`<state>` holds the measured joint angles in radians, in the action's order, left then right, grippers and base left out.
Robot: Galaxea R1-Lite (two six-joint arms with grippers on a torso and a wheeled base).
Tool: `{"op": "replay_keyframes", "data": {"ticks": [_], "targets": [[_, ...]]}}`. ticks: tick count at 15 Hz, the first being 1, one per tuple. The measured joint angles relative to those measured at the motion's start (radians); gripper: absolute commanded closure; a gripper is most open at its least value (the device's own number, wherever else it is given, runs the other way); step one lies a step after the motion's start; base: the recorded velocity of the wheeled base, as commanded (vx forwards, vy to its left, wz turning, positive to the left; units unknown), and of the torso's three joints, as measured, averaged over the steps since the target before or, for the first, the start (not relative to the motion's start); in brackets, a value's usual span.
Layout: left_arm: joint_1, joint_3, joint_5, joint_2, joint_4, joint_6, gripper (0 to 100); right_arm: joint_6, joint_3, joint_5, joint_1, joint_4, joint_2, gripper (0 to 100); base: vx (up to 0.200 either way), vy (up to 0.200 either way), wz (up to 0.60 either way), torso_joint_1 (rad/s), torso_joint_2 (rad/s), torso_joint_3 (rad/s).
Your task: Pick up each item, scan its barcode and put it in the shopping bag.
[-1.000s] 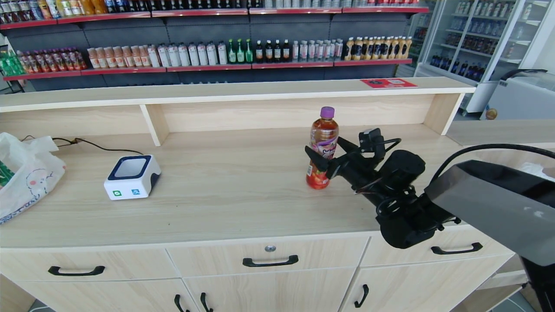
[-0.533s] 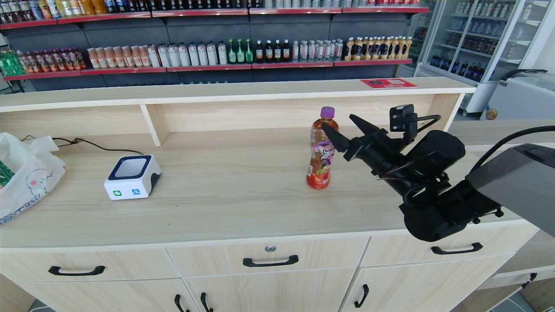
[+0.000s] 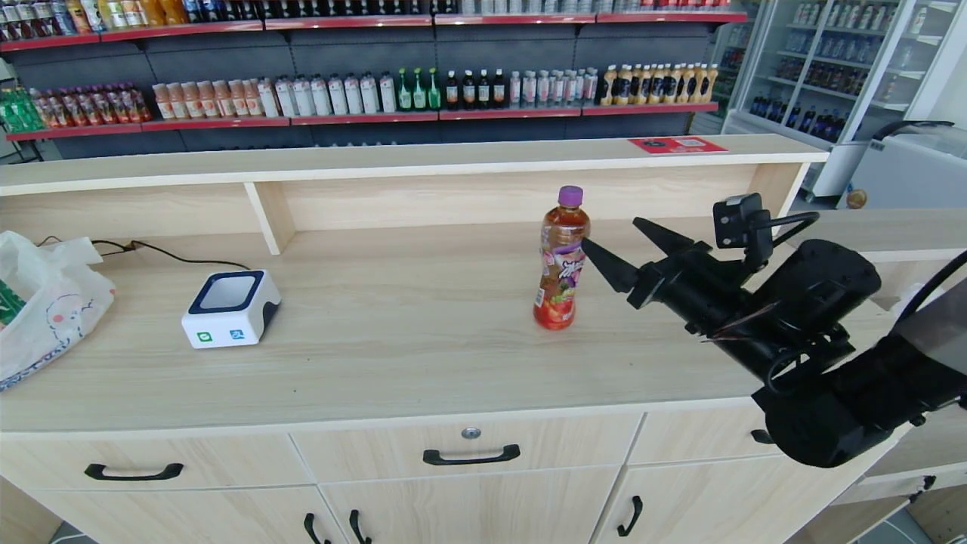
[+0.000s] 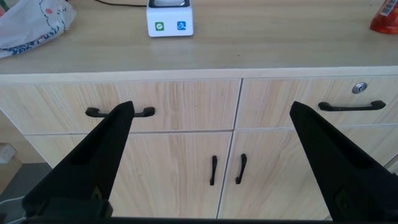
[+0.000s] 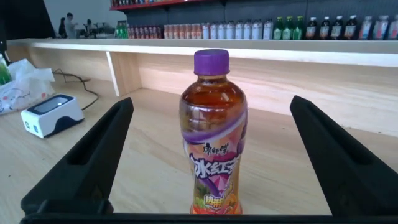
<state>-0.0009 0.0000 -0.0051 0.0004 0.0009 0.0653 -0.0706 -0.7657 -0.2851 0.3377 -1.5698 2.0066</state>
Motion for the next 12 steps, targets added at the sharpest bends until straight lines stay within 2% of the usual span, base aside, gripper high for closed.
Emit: {"op": "replay_keyframes", "data": {"ticks": [2, 4, 12], "targets": [[-0.001, 0.0, 0.0, 0.0, 0.0, -0.001, 0, 0.016, 0.105, 0.0, -0.002, 0.001, -0.037, 0, 0.2, 0.0, 0.0, 0.002, 0.0, 0.0], [0.0, 0.0, -0.001, 0.0, -0.001, 0.0, 0, 0.02, 0.126, 0.0, -0.008, -0.003, -0.06, 0, 0.2, 0.0, 0.0, -0.005, -0.01, 0.005], [-0.001, 0.0, 0.0, 0.0, -0.001, -0.001, 0, 0.026, 0.164, 0.001, -0.019, 0.0, -0.067, 0, 0.0, 0.0, 0.0, 0.003, 0.01, -0.001]]}}
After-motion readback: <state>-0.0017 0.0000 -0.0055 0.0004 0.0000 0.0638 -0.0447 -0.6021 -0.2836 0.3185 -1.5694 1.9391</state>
